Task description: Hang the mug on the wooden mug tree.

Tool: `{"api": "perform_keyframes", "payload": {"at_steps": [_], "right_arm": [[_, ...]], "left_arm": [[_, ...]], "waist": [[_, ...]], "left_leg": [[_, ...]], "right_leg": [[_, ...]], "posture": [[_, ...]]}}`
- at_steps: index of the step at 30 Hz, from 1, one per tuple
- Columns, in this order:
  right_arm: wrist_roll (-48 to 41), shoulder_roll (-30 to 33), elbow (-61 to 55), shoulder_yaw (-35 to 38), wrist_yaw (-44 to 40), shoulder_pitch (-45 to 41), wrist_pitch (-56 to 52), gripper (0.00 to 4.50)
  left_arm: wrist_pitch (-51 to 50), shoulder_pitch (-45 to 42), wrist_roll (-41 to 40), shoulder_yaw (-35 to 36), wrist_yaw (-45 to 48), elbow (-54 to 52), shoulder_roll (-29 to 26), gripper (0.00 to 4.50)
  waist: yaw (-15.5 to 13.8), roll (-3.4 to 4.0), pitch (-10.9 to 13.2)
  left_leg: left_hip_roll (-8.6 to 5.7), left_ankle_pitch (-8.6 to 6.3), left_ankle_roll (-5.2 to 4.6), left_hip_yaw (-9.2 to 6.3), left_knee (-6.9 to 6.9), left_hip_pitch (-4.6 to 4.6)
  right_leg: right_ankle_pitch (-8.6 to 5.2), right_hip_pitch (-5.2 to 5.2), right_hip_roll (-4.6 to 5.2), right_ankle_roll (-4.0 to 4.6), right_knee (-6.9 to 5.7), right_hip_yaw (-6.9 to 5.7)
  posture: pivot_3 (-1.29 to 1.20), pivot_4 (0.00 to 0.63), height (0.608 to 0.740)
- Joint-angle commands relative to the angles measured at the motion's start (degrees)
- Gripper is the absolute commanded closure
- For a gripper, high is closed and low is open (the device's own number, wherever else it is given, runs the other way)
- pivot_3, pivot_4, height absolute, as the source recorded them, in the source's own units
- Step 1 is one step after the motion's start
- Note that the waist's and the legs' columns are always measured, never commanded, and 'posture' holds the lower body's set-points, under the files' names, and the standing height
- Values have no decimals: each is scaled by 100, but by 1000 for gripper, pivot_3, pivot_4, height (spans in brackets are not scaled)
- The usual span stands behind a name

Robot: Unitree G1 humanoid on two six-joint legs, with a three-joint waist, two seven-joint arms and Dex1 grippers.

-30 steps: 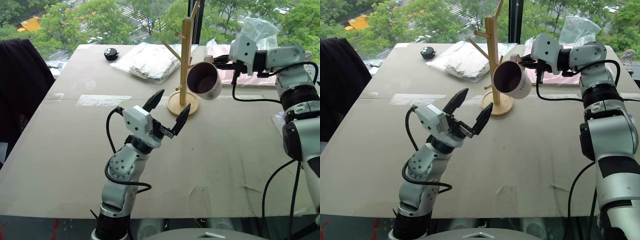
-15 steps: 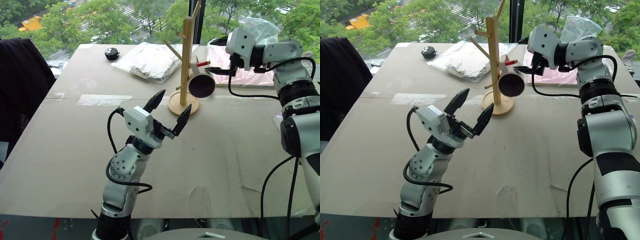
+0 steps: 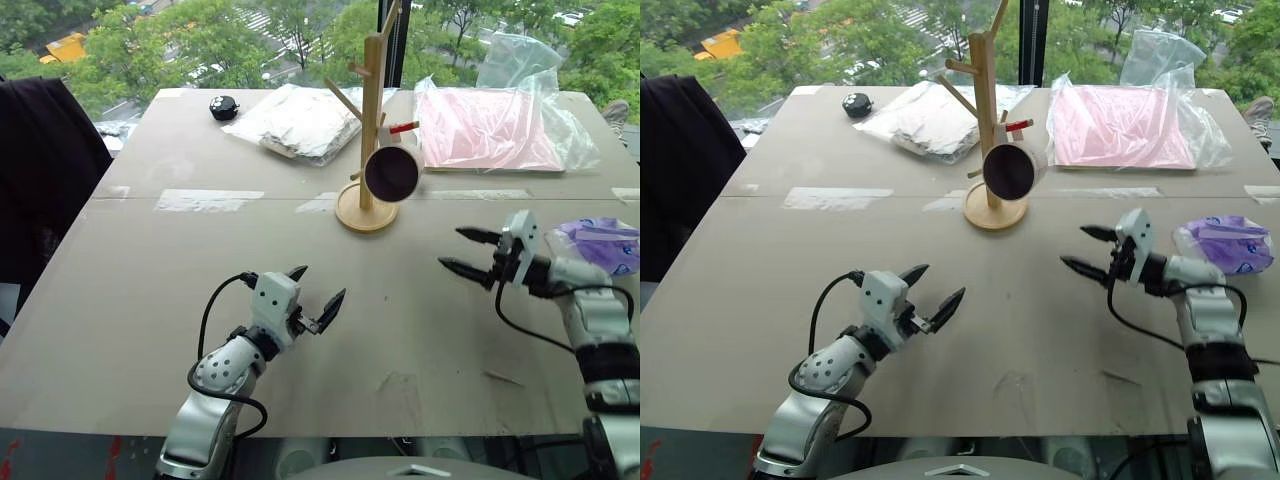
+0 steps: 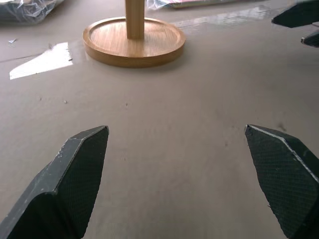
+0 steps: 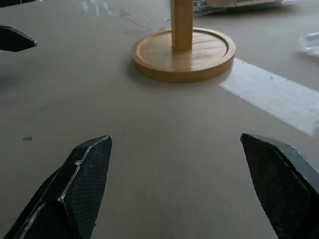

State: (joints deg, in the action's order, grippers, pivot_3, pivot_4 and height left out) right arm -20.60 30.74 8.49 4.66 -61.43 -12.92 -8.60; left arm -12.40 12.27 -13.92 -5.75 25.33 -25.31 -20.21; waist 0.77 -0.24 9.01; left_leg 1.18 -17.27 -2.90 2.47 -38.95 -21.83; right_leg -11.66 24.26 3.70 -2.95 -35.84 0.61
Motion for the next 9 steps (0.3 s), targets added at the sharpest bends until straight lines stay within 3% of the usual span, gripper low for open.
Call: {"api": "perform_keyframes", "payload": {"at_steps": [1, 9], "right_arm": [[-145, -21, -1249, 290, 638, 846, -296, 194], [106, -471, -1762, 339, 1532, 1749, 76, 194]], "left_arm": [[-136, 188, -231, 99, 185, -319, -118, 0], [-136, 257, -235, 155, 387, -296, -313, 0]], "waist": [[1, -2, 0], [-5, -22, -6]], "left_leg": [[-2, 0, 0, 6, -1, 1], [8, 2, -1, 20, -36, 11]], "right_leg": [[-1, -1, 0, 1, 0, -1], [1, -5, -62, -1, -5, 17]], "posture": [[0, 150, 740], [0, 150, 740]]}}
